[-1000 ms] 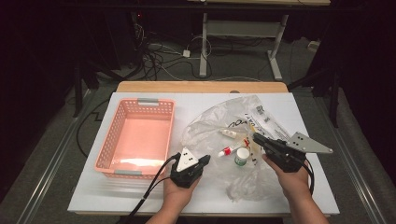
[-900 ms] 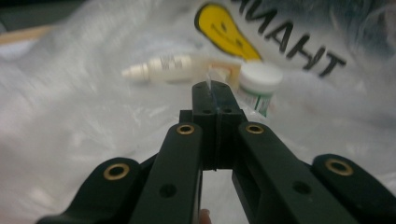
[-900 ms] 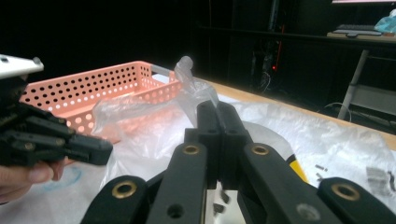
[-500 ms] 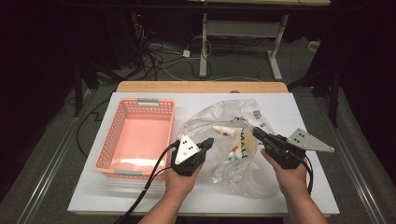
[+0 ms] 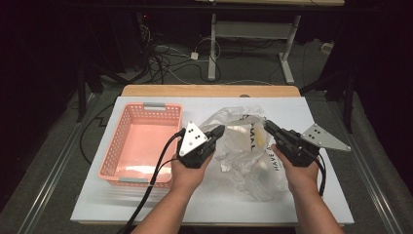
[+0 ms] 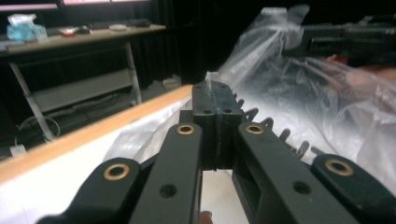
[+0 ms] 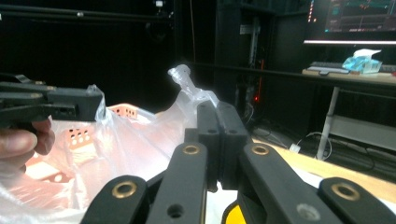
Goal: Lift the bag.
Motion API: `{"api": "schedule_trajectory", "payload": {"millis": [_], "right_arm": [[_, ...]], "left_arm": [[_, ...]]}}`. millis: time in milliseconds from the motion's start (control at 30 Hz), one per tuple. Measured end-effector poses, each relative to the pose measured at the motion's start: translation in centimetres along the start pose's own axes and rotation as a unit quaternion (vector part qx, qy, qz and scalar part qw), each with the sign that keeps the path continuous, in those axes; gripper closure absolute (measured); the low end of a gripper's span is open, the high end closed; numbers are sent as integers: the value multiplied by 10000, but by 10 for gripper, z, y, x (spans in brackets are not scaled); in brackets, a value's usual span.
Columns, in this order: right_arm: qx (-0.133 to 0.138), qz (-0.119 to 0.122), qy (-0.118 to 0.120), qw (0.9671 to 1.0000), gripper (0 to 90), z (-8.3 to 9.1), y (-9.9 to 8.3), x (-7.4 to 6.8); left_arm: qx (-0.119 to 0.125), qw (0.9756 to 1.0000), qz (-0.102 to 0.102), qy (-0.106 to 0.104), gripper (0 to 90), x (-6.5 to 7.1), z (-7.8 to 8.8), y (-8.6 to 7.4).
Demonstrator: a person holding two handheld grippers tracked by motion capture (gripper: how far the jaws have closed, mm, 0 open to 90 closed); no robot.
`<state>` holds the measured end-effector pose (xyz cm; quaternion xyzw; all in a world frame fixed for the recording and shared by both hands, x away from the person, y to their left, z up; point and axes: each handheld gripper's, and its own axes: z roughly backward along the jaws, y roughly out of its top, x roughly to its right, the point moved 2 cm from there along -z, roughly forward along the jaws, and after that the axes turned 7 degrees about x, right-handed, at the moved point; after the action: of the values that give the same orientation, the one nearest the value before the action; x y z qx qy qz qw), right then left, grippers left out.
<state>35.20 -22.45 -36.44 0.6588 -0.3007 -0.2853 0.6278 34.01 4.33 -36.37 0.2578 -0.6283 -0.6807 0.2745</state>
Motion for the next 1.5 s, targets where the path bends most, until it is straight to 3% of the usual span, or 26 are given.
{"api": "schedule_trajectory", "payload": {"millis": [300, 567, 667, 1033, 1267, 1500], "right_arm": [[197, 74, -62, 9998, 900, -6, 21, 1], [458, 128, -188, 9987, 900, -7, 43, 8], [571, 47, -286, 9979, 900, -5, 52, 12], [925, 286, -545, 9938, 900, -5, 98, 24], [1155, 332, -652, 9906, 900, -1, 123, 31], [829, 305, -667, 9938, 900, -9, 104, 36]], "left_arm": [[283, 9992, -288, 42, 888, -4, -7, 43], [577, 9966, -579, 67, 888, -3, -11, 86], [641, 9956, -675, 74, 888, -2, -14, 98], [808, 9935, -786, 181, 887, -11, -25, 134], [901, 9927, -759, 244, 887, -17, -24, 145], [611, 9957, -642, 256, 887, -22, -37, 126]]}}
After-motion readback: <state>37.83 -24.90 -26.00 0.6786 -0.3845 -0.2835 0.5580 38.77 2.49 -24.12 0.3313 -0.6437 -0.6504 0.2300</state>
